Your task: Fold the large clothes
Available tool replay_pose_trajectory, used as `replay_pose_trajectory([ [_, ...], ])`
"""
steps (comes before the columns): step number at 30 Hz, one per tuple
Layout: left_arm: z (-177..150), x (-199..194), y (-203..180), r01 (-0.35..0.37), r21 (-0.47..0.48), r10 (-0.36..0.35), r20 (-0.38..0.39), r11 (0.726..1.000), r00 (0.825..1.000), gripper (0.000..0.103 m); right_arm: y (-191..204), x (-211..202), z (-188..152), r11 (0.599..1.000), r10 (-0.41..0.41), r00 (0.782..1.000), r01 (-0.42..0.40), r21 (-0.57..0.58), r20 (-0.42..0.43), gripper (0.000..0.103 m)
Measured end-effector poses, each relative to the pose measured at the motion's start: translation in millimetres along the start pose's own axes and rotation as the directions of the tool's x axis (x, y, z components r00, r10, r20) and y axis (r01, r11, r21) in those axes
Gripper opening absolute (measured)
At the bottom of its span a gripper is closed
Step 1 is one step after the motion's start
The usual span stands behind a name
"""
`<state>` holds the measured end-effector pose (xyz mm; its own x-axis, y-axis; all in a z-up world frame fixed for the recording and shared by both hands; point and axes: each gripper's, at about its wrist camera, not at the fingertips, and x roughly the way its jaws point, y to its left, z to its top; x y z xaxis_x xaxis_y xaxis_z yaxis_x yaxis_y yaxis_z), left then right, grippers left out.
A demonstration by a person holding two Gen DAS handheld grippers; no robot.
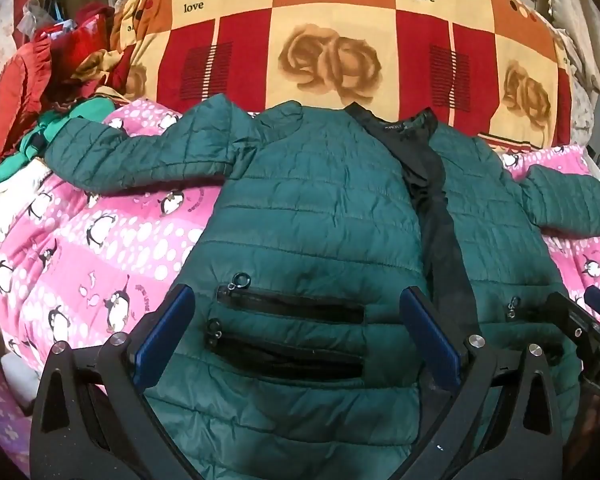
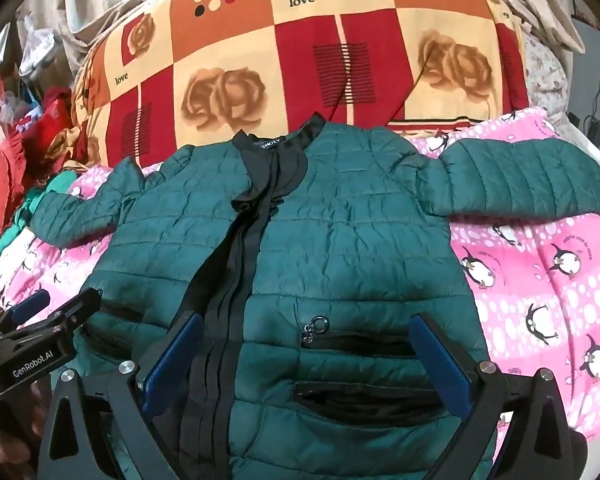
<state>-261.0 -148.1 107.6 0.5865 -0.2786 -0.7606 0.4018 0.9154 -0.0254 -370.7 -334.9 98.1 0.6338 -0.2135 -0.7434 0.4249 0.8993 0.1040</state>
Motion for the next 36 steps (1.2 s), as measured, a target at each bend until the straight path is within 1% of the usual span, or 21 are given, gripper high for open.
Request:
replay_pose_trajectory([
  [3,-1,1,1,0.001,0.003,-0.001,-0.004,1.000,1.000,0.102,-3,1,-7,1.000,-0.002,1.000,0.002,-0.004,-0.004,0.102],
  [5,-2,3,1,0.000,0.005,0.000,-0.011,1.000,1.000,0.102,-3,3,5,1.000,-0.002,1.000,0.002,-0.012,-0.013,0.102],
  [6,-2,3,1,0.000,0.006,0.001,-0.014,1.000,1.000,0.102,-3,4,5,1.000,-0.003,1.000,0.003,-0.014,-0.013,0.102],
  [7,-2,3,1,0.000,0.006,0.000,-0.014,1.000,1.000,0.102,0,3,1,1.000,-0.002,1.000,0.002,-0.013,-0.011,0.102],
  [12,-2,4,1,0.001,0.003,-0.001,-0.013,1.000,1.000,0.102,1,5,1,1.000,-0.006,1.000,0.006,-0.014,-0.011,0.102],
  [16,-1,4,1,0.006,0.001,-0.006,-0.013,1.000,1.000,0.102,0,7,3,1.000,-0.010,0.999,0.009,-0.015,-0.034,0.102],
  [27,-3,10,-1,0.015,0.001,-0.015,-0.024,1.000,1.000,0.102,-4,11,2,1.000,-0.010,0.999,0.009,-0.008,-0.037,0.102],
  [29,-5,11,-2,0.016,0.004,-0.016,-0.027,1.000,1.000,0.102,-5,13,1,1.000,-0.015,0.998,0.015,-0.009,-0.055,0.102],
  [36,-6,13,-4,0.015,0.003,-0.015,-0.030,1.000,0.999,0.102,-6,17,-1,1.000,-0.014,0.998,0.014,-0.006,-0.064,0.102],
])
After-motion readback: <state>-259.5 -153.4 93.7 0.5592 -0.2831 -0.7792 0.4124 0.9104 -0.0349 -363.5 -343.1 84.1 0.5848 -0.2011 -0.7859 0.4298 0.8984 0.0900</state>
